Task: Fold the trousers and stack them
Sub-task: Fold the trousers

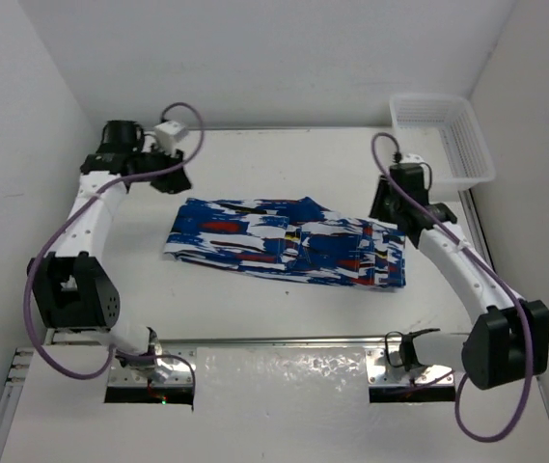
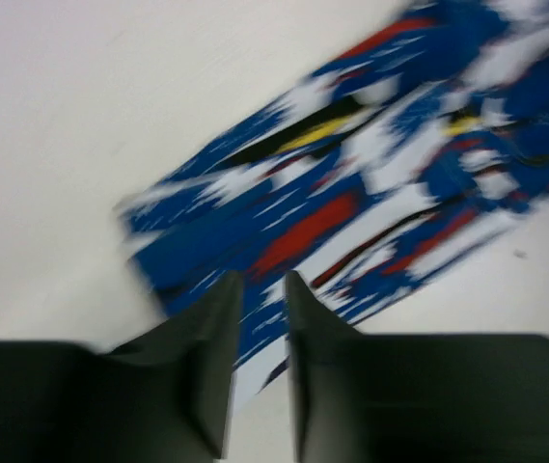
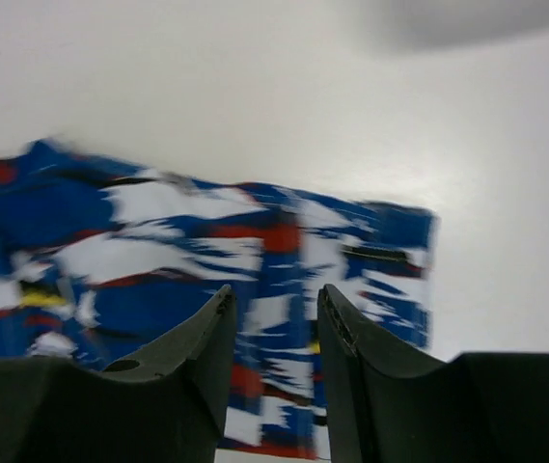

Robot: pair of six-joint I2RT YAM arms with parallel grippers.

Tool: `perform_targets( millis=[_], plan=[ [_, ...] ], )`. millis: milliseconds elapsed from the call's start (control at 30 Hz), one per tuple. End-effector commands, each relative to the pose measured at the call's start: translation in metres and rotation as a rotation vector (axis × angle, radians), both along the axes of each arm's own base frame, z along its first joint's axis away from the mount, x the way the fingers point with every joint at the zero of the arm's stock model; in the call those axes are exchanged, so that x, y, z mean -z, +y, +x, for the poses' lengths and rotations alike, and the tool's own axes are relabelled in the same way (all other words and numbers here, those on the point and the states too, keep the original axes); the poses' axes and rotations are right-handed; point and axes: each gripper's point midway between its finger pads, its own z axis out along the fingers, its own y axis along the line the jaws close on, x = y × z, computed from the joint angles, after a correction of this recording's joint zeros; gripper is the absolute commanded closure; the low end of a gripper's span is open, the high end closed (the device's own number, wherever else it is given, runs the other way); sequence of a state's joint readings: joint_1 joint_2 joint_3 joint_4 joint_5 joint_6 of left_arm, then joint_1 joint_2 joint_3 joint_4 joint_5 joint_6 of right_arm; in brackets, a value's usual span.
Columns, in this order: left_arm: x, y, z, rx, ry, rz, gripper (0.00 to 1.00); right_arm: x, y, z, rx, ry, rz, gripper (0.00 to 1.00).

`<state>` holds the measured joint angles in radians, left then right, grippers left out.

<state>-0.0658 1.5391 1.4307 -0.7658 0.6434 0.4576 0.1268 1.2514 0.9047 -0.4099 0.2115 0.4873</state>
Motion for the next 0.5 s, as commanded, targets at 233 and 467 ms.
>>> perform_targets(
  millis=[233, 467],
  plan=[
    [0.126, 0.111, 0.004, -0.394, 0.297, 0.043, 0.2, 0.01, 0.074, 0.008, -0.214, 0.013, -0.013, 0.61],
    [0.183, 0.105, -0.008, -0.381, 0.43, 0.033, 0.04, 0.027, 0.047, -0.012, -0.185, 0.078, -0.061, 0.59]
  ],
)
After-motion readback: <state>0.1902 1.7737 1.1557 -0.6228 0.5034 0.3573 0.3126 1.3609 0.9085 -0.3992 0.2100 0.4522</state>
